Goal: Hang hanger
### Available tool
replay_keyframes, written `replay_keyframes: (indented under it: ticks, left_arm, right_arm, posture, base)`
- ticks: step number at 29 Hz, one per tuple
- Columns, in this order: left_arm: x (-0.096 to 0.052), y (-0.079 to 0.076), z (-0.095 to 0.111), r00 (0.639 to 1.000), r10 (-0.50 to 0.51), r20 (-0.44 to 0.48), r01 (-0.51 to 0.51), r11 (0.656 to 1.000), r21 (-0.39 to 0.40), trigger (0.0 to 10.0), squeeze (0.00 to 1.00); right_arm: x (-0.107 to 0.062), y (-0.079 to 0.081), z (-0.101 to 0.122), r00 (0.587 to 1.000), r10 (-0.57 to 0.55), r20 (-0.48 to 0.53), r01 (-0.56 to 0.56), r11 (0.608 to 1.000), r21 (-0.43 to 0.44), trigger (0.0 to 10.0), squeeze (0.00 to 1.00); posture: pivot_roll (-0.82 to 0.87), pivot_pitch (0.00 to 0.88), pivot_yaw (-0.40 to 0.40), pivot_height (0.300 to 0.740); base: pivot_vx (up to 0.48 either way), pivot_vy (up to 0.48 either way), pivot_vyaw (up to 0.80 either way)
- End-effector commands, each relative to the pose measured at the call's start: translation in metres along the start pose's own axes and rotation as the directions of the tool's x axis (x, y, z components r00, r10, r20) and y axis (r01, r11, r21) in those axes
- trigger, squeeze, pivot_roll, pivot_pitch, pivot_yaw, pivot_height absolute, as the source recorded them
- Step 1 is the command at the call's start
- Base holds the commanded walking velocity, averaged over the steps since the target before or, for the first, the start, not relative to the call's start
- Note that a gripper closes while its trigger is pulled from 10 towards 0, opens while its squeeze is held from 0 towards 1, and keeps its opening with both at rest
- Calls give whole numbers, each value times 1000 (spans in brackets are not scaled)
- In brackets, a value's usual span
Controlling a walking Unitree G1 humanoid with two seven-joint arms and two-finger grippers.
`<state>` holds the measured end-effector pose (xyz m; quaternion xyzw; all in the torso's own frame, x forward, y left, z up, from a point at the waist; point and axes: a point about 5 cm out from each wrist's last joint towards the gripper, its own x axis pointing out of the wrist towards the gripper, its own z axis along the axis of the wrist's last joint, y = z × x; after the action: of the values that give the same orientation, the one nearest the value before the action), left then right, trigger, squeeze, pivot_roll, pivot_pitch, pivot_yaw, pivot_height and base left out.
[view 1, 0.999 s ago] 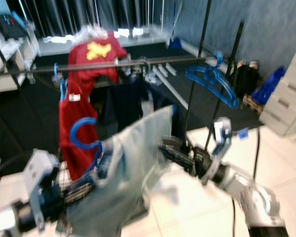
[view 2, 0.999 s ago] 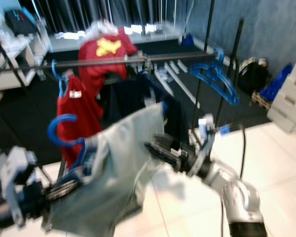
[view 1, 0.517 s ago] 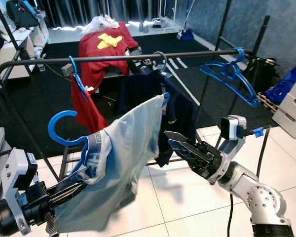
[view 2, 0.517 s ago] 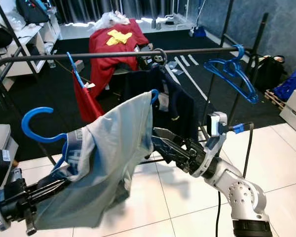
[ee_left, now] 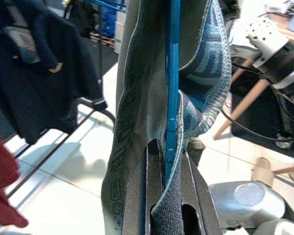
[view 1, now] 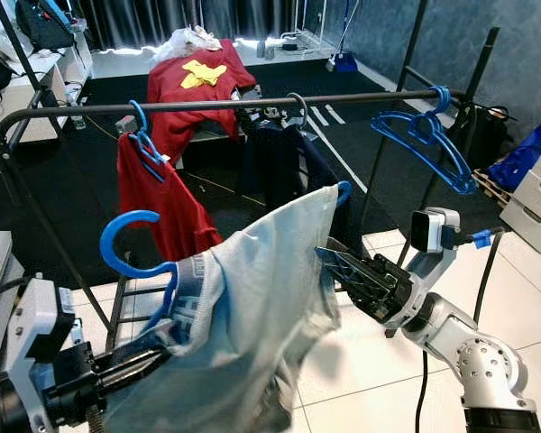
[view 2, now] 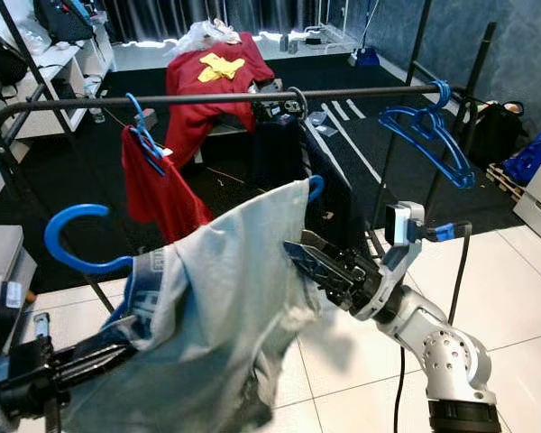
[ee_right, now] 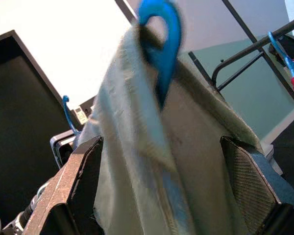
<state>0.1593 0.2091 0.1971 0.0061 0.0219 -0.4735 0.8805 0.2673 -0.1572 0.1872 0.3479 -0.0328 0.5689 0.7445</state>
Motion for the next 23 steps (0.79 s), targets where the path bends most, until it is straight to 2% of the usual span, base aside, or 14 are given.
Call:
replay_keyframes:
  ticks: [1, 11, 12, 13, 17, 23]
  left_arm:
    - [3, -4, 3, 999, -37, -8, 37, 999, 2, 10000, 0]
    - [17, -6, 0, 998, -62, -3, 62, 998, -2, 10000, 0]
    - [18, -6, 0, 998, -61, -2, 61, 998, 0, 10000, 0]
    - [19, -5, 0, 999, -55, -1, 55, 999, 2, 10000, 0]
    - [19, -3, 0, 999, -47, -2, 47, 999, 5, 10000, 0]
    - [13, 8, -3, 999, 28, -29, -27, 999, 21, 10000, 0]
  right_arm:
    - [3, 4, 1, 1000, 17, -12, -17, 1000, -9, 10000, 0]
    - [4, 6, -3, 999, 26, -36, -25, 1000, 11, 10000, 0]
    - [4, 6, -3, 999, 29, -40, -29, 1000, 13, 3451, 0]
    - [4, 6, -4, 999, 30, -44, -29, 999, 15, 0, 0]
    - [4, 7, -5, 998, 34, -52, -34, 999, 13, 0, 0]
    - [1, 6, -4, 998, 16, -56, -16, 1000, -5, 0, 0]
  posture:
    - [-61, 0, 1, 740]
    - [-63, 0, 0, 740]
    - [-64, 0, -1, 740]
    - [-64, 0, 0, 740]
    - [-64, 0, 0, 740]
    - [-67, 0, 3, 740]
  base:
    - [0, 0, 0]
    - [0, 0, 0]
    - [0, 0, 0]
    - [0, 0, 0]
    - [0, 0, 0]
    - [0, 0, 0]
